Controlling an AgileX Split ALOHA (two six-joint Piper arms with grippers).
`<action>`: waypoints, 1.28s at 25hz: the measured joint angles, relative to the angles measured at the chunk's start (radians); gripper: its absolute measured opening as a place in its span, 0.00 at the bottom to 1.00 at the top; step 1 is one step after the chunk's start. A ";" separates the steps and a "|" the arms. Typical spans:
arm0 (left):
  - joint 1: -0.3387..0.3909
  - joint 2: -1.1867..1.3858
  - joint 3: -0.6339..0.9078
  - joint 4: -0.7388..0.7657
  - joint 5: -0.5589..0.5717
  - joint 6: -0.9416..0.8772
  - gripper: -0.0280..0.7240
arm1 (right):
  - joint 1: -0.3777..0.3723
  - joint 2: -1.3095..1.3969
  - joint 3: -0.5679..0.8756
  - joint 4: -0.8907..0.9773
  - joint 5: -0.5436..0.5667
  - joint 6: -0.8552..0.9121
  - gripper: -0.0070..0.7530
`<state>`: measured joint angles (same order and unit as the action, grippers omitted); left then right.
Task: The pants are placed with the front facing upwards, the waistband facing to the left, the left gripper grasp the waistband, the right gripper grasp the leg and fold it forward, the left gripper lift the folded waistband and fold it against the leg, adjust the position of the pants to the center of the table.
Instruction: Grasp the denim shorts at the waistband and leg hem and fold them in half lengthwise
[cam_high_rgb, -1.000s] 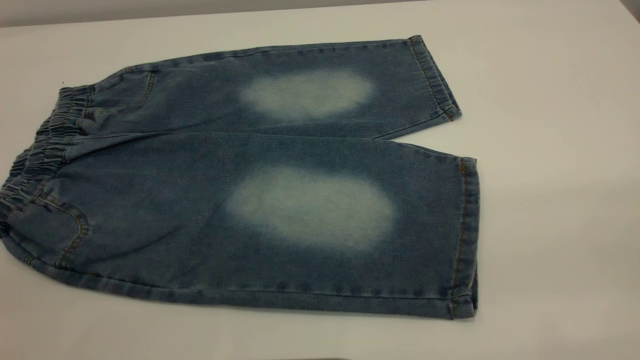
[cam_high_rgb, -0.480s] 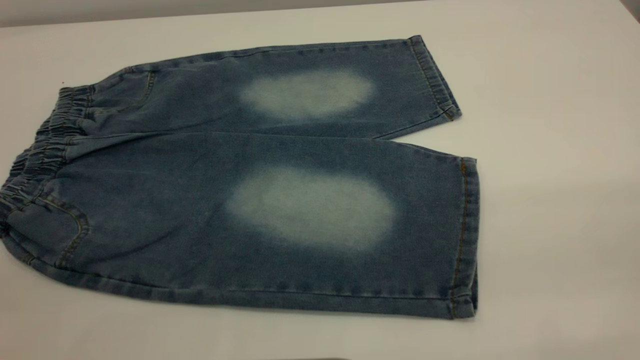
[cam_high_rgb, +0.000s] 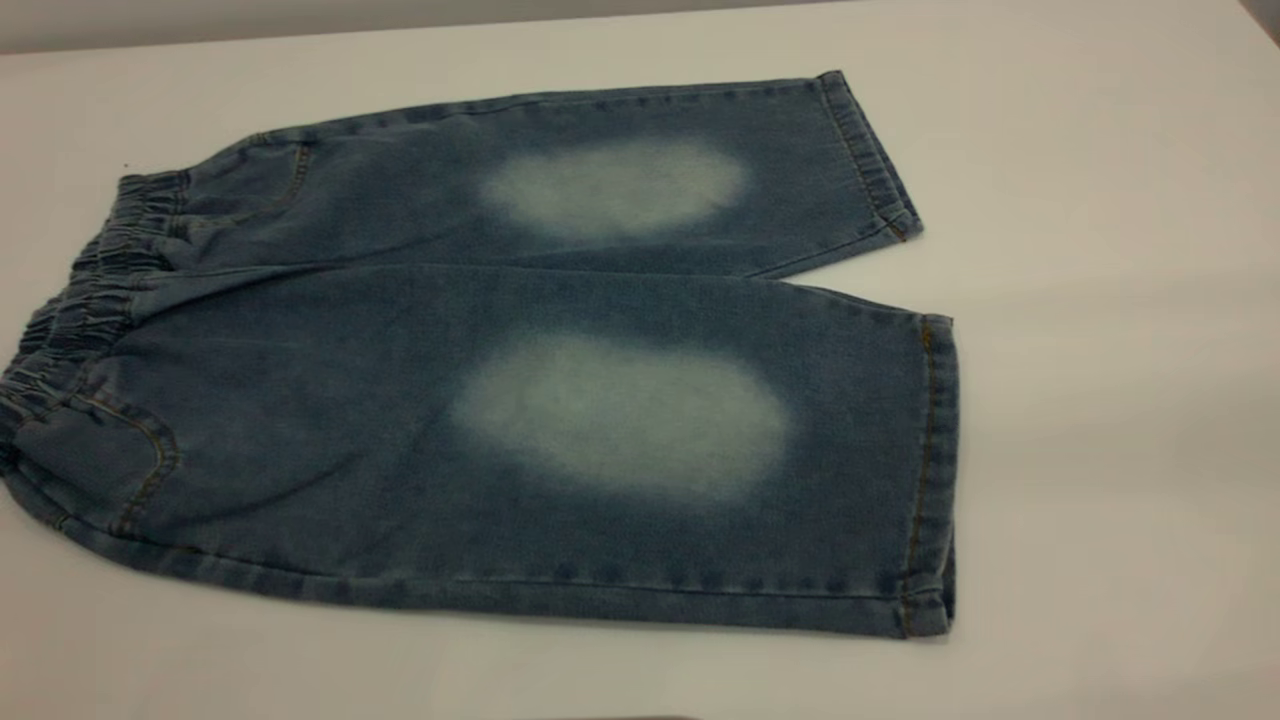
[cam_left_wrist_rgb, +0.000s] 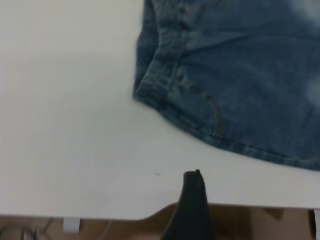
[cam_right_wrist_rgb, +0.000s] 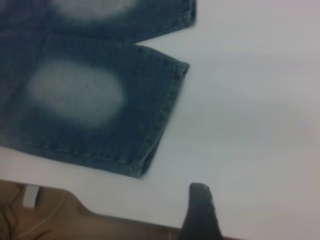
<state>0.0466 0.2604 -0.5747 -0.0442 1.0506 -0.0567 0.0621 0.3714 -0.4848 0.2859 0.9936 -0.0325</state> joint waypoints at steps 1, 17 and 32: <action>0.000 0.060 -0.007 0.017 -0.025 -0.027 0.80 | 0.000 0.055 -0.005 0.008 -0.030 -0.027 0.62; 0.000 0.940 -0.125 0.131 -0.388 -0.250 0.80 | 0.000 0.737 -0.007 0.338 -0.373 -0.383 0.72; 0.067 1.474 -0.201 0.153 -0.593 -0.445 0.80 | 0.000 0.844 -0.011 0.703 -0.501 -0.724 0.73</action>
<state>0.1140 1.7343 -0.7757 0.1092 0.4573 -0.5013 0.0621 1.2159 -0.4959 0.9892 0.4930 -0.7568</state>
